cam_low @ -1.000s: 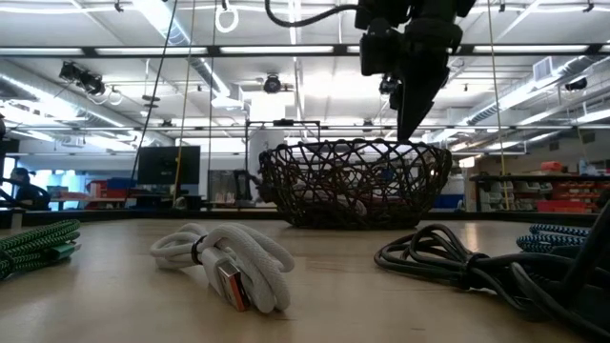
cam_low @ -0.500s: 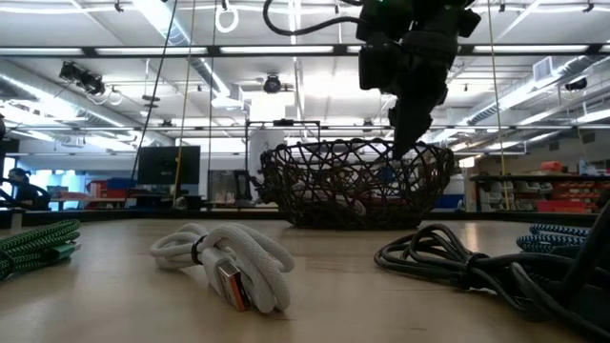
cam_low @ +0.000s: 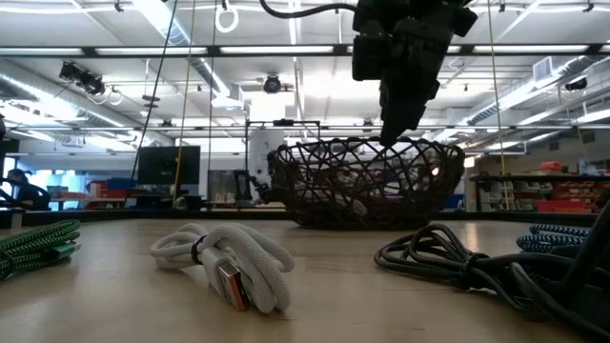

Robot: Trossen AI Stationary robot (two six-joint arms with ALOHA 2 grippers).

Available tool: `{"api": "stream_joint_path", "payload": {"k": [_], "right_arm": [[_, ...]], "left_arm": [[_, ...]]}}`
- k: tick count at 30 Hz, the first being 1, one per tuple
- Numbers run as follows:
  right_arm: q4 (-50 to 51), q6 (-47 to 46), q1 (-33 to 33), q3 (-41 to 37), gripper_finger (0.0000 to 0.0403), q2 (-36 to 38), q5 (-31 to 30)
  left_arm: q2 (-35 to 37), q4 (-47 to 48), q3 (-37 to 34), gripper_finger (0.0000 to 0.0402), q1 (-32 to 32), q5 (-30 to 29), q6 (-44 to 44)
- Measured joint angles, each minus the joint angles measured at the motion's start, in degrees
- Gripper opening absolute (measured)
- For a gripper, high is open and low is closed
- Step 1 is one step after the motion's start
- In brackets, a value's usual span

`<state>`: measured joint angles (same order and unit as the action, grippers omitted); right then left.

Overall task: Pick and place USB-C Cables
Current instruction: Adjust the black mesh basket

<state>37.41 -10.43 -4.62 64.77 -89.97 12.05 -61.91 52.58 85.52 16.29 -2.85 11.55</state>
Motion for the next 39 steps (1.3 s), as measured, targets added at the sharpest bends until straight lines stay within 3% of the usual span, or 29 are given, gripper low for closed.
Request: {"api": "stream_joint_path", "payload": {"k": [13, 18, 23, 34, 39], "right_arm": [[-9.0, -3.1, 1.4, 0.0, 0.0003, 0.0, 4.9], [-9.5, -4.3, 3.5, 0.0, 0.0002, 0.0, 3.3], [-9.1, -2.0, 3.6, 0.0, 0.0001, 0.0, -4.7], [-8.1, -2.0, 1.4, -3.8, 0.0000, 0.0, -3.8], [-14.3, -5.7, 1.4, -9.3, 0.0000, 0.0, -1.9]], "left_arm": [[0.0, 0.0, 0.0, 0.0180, 0.0, -0.1, -0.2], [0.0, 0.0, 0.0, 0.0180, 0.0, -0.1, -0.2], [0.0, 0.0, 0.0, 0.0180, 0.0, -0.1, -0.3], [0.0, 0.0, 0.0, 0.0180, 0.0, -0.1, -0.2], [0.0, 0.0, 0.0, 0.0180, 0.0, -0.1, -0.3]]}}
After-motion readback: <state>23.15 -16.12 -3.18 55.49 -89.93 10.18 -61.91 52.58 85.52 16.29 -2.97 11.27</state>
